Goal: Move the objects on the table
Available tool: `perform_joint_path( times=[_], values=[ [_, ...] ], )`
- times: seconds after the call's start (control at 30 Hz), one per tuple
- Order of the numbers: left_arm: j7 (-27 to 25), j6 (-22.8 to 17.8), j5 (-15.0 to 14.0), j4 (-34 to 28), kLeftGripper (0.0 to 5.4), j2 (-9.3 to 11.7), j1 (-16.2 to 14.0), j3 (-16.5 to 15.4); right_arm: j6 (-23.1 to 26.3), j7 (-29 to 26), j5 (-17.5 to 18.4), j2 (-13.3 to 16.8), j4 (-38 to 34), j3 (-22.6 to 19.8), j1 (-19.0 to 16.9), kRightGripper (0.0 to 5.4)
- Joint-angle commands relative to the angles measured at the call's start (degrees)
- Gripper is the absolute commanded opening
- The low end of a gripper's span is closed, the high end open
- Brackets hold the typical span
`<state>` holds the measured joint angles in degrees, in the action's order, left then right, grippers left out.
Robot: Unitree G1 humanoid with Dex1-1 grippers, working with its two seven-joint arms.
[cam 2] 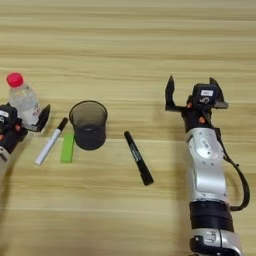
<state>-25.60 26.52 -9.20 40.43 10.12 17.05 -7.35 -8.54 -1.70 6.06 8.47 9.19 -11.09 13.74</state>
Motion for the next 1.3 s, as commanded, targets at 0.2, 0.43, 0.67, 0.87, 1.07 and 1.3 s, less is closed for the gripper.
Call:
perform_joint_path(
  times=[0.2, 0.43, 0.67, 0.87, 1.07, 1.3],
  values=[
    [-4.14, -6.56, 0.07, -10.62, 5.38, 2.38, -8.09, 2.75, -0.04, 0.20, 0.13, -0.22, 0.07, 0.13, 1.23, 5.40],
    [-5.60, -11.51, -0.14, -18.15, 5.38, 4.54, -13.05, 3.40, -0.06, 0.21, 0.13, -0.30, 0.32, 0.17, 1.43, 5.40],
    [-6.36, -16.57, 0.63, -23.51, 5.38, 7.59, -17.07, 3.67, 0.11, 0.28, 0.23, -0.51, 0.30, 0.24, 1.53, 5.40],
    [-6.72, -19.13, 0.15, -26.87, 5.38, 10.03, -19.56, 3.09, 0.15, 0.37, 0.17, -0.69, 0.28, 0.31, 1.65, 5.40],
    [-8.11, -22.41, -0.38, -32.22, 5.38, 11.35, -22.98, 3.73, 0.24, 0.41, 0.16, -0.71, 0.12, 0.28, 1.66, 5.40],
    [-9.71, -25.61, -2.14, -37.83, 5.38, 11.39, -24.88, 4.36, 0.29, 0.44, 0.09, -0.76, -0.19, 0.34, 1.51, 5.40]
  ],
)
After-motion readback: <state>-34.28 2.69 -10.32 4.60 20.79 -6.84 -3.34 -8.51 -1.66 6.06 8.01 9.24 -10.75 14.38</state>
